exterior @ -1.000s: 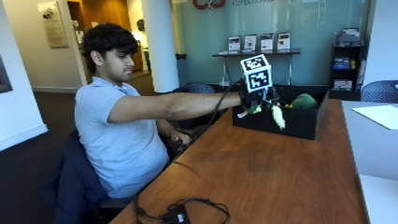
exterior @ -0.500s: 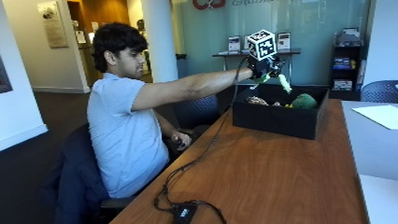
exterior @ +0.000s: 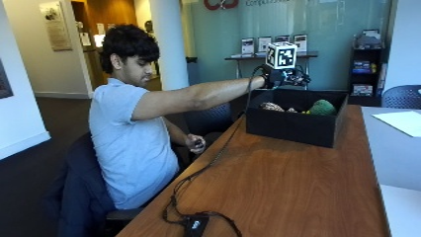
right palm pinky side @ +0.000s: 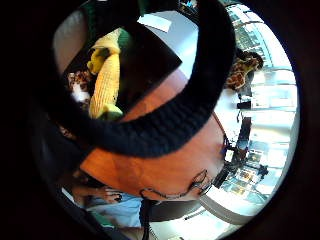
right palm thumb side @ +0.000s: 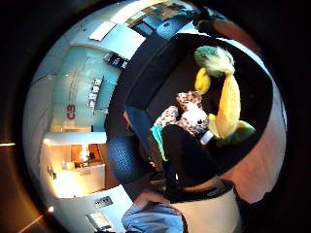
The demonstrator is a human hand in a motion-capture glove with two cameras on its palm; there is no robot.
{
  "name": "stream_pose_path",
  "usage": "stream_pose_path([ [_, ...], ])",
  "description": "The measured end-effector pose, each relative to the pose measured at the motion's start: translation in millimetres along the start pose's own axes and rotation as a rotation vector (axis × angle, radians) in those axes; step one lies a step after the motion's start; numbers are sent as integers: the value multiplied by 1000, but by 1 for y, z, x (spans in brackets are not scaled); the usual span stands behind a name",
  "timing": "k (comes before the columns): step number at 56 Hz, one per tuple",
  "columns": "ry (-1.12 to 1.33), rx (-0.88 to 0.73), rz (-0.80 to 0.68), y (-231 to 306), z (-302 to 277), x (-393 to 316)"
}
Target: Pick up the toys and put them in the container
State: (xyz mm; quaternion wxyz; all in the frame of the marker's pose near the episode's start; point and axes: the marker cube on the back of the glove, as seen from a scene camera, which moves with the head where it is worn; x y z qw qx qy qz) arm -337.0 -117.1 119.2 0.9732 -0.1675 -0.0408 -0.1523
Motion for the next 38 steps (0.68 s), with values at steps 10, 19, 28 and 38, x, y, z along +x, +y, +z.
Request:
stream_pose_path([
  [10,62,39,93,33,-24,62],
  [19,68,55,123,70,-29,111],
  [28,125,30,167,104,-27,158],
  [38,131,22,239,129,-13,197],
])
